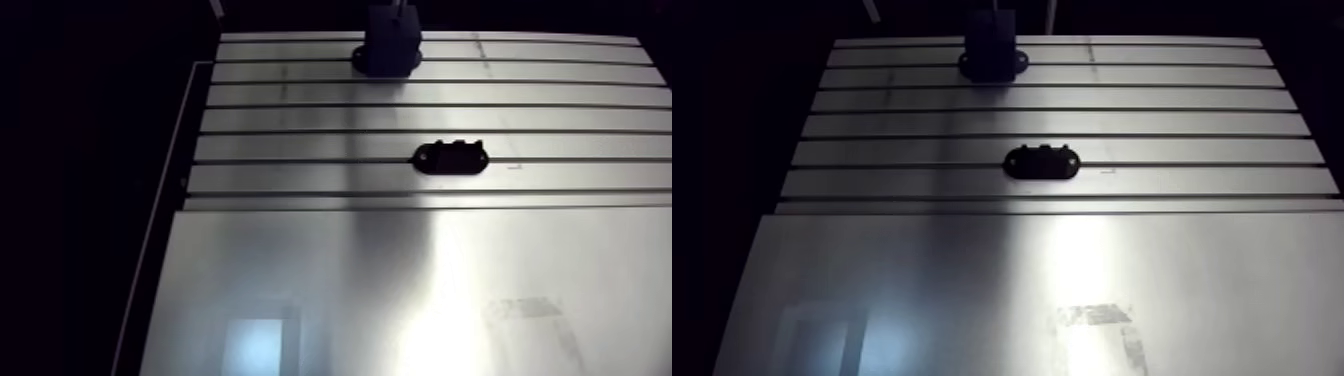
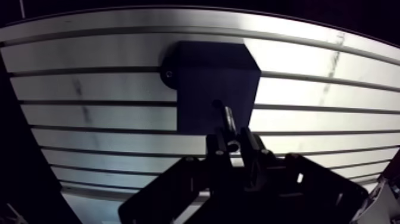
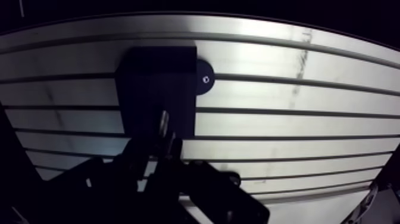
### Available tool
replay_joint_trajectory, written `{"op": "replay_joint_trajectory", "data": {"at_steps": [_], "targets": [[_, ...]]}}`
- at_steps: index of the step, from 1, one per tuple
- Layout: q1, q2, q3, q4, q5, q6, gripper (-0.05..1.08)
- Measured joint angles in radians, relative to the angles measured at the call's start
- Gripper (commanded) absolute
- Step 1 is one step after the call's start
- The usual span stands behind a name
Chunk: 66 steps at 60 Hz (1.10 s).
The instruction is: Pick up the M10 bolt and insert it into the hole until fully seated.
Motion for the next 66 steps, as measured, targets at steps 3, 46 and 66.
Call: {"op": "replay_joint_trajectory", "data": {"at_steps": [3,46,66], "targets": [[0.000,0.000,0.000,0.000,-0.001,0.000,1.08],[0.005,-0.001,-0.002,0.004,-0.001,0.000,1.08],[0.005,0.001,-0.001,0.002,0.003,0.000,1.08]]}}
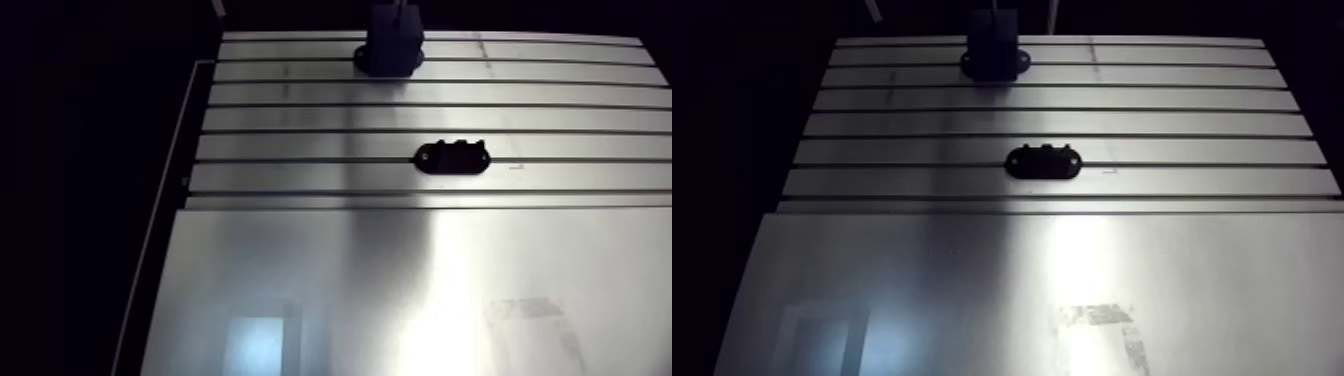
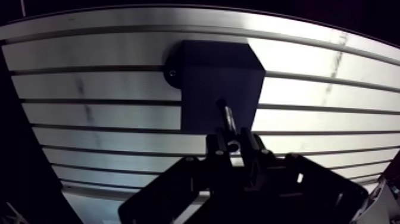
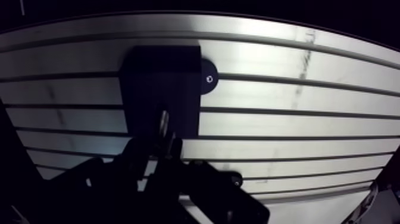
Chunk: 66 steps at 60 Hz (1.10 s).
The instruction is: Pick up the M10 bolt and insert it into the hole until fully seated.
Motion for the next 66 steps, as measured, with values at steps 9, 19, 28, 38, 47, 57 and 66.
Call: {"op": "replay_joint_trajectory", "data": {"at_steps": [9,19,28,38,47,57,66], "targets": [[0.000,0.001,0.000,0.000,0.002,0.000,1.08],[0.000,0.001,0.000,-0.001,0.005,0.000,1.08],[0.001,0.002,0.000,-0.001,0.006,0.000,1.08],[0.001,0.003,0.000,-0.002,0.006,0.000,1.08],[0.001,0.003,0.000,-0.002,0.005,0.001,1.08],[0.000,0.003,-0.001,-0.002,0.003,0.001,1.08],[0.000,0.005,0.000,-0.002,0.002,0.000,1.08]]}}
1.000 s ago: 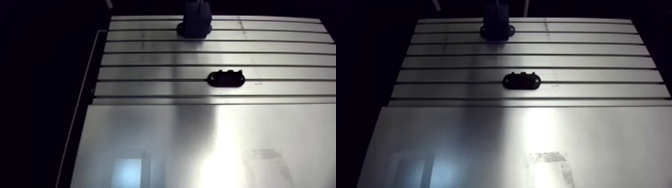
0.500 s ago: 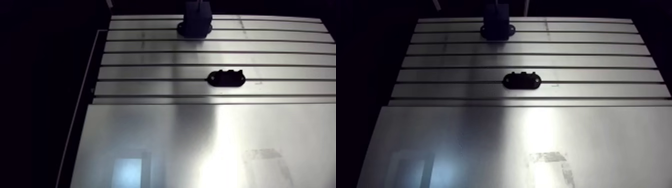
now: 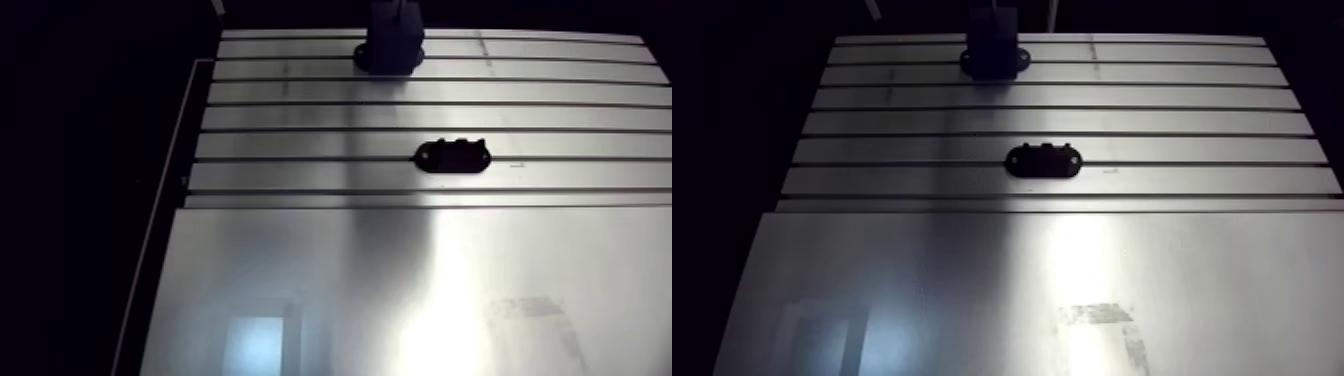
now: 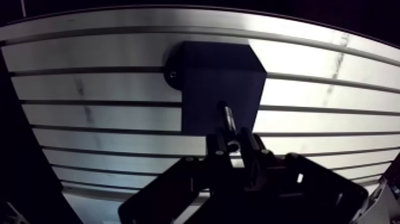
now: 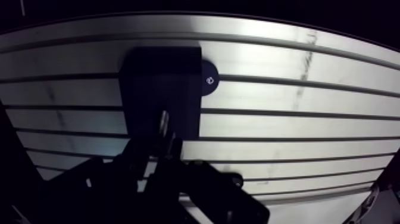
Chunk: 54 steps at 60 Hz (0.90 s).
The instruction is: Pick up the M10 bolt and insert it into the hole until fully seated.
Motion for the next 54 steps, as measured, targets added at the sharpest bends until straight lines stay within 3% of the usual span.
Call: {"op": "replay_joint_trajectory", "data": {"at_steps": [54], "targets": [[0.004,0.005,-0.001,-0.008,0.000,0.000,1.08]]}}
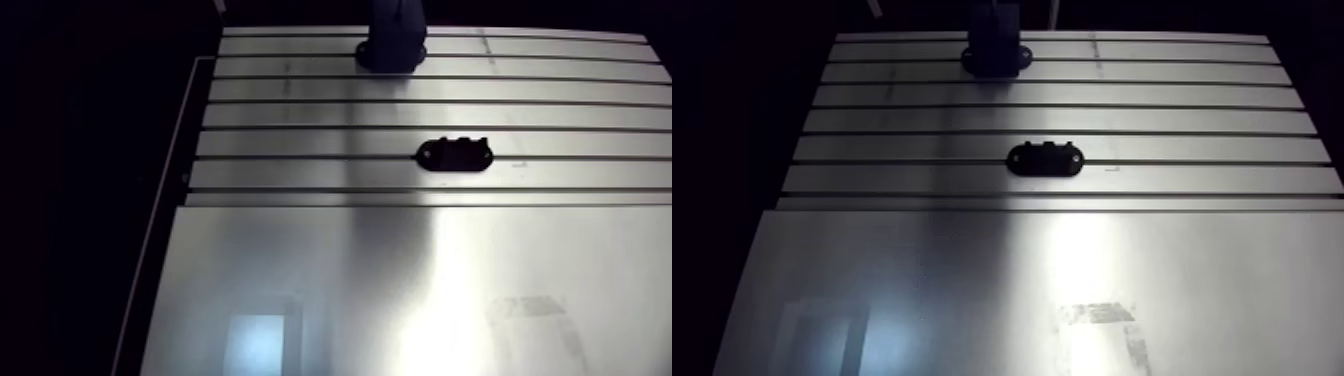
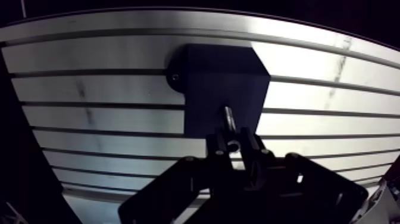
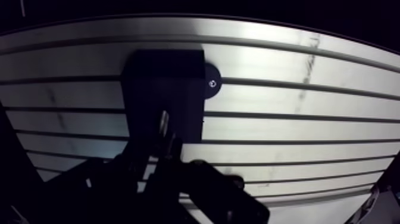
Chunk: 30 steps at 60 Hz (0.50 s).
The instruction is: Pick up the M10 bolt and insert it into the hole until fully seated.
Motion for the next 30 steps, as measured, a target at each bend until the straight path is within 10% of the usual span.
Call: {"op": "replay_joint_trajectory", "data": {"at_steps": [30], "targets": [[0.000,0.003,0.000,-0.006,0.000,-0.001,1.08]]}}
